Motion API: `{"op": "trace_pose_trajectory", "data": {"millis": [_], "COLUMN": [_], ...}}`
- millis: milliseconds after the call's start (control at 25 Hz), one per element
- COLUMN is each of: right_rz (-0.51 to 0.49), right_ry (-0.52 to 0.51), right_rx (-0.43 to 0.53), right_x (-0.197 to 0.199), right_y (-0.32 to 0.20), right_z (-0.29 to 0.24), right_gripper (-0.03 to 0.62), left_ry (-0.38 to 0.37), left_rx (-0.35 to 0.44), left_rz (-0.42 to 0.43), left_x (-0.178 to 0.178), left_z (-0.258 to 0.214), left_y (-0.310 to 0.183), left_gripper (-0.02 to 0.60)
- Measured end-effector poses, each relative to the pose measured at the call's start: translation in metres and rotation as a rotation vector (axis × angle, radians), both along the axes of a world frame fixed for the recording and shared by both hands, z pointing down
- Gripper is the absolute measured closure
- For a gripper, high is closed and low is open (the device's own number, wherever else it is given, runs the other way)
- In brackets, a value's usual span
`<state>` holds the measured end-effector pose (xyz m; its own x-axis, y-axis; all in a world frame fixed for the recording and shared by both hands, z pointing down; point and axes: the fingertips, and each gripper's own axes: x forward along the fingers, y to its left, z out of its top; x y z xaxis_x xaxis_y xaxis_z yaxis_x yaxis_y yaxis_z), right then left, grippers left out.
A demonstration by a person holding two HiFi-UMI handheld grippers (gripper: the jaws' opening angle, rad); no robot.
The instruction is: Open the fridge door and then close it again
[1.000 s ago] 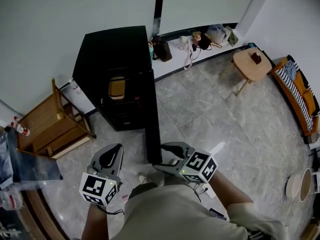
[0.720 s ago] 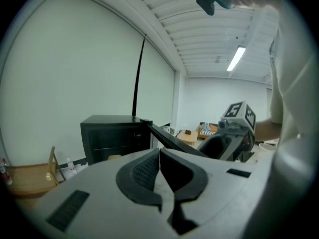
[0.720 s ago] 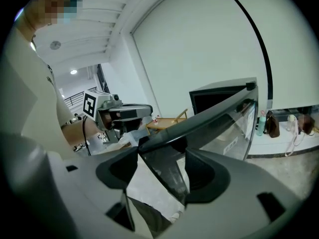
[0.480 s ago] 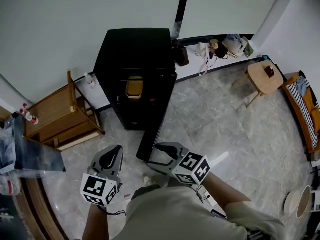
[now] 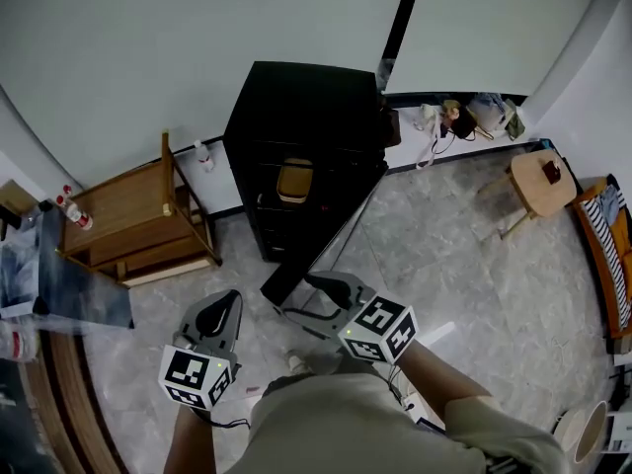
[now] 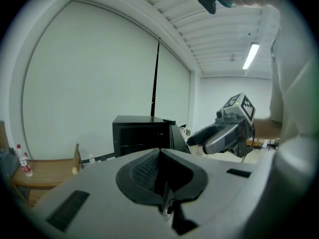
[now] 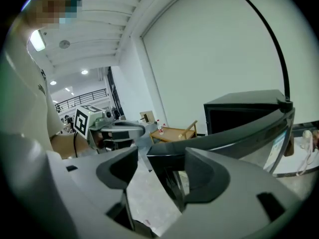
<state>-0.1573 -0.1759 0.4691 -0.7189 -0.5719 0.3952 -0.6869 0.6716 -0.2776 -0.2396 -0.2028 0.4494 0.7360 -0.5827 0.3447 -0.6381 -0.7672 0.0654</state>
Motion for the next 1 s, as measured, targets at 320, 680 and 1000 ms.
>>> {"op": "trace_pose_trajectory", "data": {"millis": [320,680,1000], "right_rz": [-0.004,-0.037,-0.070], "right_ry": [0.053,0.111,0.249], "right_rx": [0.150,0.109,0.183], "right_x": [-0.018,-0.033,-0.043], "right_y": [-0.058,-0.090,-0.122], "right_z": [-0.030,-0.002,0.003], "right_gripper": [0.313,0.313,0.313], "left_ry": [0.007,0.009,0.009], "left_rx": [0.001,-0.006,-0.018], "left_rz": [-0.054,-0.093,-0.100], "left_x": [-0.022,-0.039,-0.037], "left_z": [0.000,0.001,0.006], "left_y": [-0.014,-0.028,-0.036], "left_gripper": [0.574,0.574,0.574]}}
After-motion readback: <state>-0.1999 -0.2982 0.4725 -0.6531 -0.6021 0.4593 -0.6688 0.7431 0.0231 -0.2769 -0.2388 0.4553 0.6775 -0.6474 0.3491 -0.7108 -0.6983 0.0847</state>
